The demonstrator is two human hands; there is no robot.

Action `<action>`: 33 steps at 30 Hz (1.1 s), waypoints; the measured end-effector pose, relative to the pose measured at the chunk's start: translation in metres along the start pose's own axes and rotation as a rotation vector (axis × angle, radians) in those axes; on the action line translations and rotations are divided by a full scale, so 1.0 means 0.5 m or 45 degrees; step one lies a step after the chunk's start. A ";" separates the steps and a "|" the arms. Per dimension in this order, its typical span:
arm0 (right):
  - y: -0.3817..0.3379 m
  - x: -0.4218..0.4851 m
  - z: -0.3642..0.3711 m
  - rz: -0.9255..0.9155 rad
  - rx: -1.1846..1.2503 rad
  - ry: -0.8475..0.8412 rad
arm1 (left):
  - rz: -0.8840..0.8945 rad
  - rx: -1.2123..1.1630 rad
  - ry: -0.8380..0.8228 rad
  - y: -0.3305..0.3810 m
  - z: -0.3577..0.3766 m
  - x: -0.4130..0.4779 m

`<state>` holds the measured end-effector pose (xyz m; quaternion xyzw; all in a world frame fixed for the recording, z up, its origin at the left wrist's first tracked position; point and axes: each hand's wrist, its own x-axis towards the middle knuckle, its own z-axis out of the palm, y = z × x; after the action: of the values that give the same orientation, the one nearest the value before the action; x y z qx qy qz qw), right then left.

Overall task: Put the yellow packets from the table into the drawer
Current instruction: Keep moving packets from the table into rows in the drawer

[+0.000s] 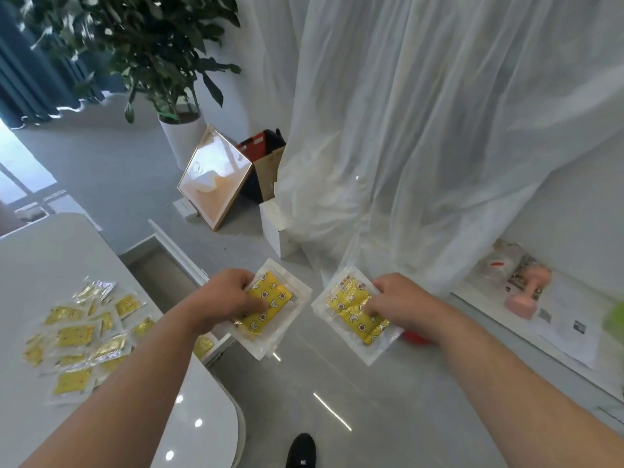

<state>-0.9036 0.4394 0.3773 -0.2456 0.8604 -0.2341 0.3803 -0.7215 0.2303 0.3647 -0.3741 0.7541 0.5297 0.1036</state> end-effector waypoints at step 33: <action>-0.491 0.865 -0.217 -0.423 -0.593 -0.627 | -0.420 -0.478 0.582 0.117 -0.368 0.516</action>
<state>-1.1824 0.0142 0.3541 -0.5104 0.7218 -0.0248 0.4667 -0.8969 -0.0392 0.3410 -0.6127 0.5765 0.5379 -0.0545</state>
